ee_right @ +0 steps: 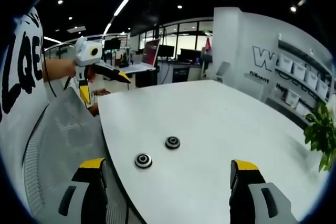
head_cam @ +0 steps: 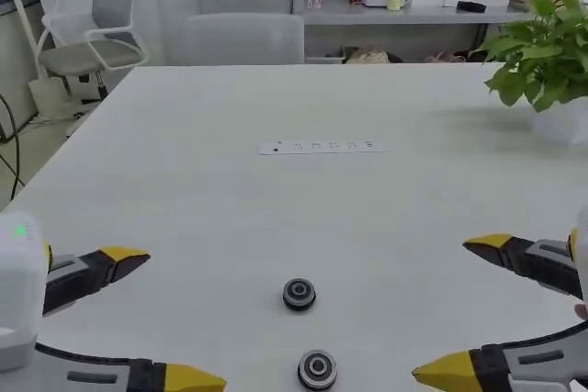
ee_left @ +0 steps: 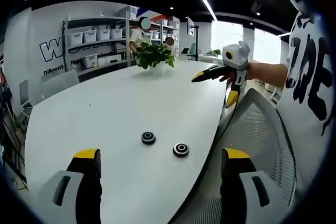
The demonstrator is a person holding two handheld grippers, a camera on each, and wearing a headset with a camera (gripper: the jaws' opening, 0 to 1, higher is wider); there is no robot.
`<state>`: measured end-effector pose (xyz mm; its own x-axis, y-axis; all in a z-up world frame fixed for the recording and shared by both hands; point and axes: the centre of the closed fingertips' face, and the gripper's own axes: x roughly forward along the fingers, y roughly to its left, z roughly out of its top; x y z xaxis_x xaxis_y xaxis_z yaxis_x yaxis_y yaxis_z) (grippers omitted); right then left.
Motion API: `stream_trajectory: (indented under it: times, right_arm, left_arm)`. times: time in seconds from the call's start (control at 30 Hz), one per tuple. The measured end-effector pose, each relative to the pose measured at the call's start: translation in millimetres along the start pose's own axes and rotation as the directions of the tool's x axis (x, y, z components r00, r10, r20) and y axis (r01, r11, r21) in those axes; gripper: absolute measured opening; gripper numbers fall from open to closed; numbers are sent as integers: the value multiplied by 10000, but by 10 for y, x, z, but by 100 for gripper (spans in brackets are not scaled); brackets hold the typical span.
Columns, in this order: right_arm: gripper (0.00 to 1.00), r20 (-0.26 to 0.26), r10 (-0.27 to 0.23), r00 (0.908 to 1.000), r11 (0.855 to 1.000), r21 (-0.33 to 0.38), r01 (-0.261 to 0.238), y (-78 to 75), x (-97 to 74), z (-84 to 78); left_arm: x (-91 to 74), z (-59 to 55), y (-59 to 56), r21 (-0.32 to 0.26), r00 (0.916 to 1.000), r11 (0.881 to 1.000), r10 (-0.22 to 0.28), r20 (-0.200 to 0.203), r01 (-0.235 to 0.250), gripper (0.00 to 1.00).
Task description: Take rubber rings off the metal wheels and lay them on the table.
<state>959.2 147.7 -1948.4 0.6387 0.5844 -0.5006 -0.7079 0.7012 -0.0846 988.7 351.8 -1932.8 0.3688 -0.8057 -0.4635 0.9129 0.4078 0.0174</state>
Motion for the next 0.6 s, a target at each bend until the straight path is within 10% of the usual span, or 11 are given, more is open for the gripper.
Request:
stream_trajectory:
  times: [0.6]
  right_arm:
    - [96,171,113,9998,9999,88,-115,14,50,89]
  left_arm:
    - [43,24,-17,48,9999,9998,-171,-6,171,90]
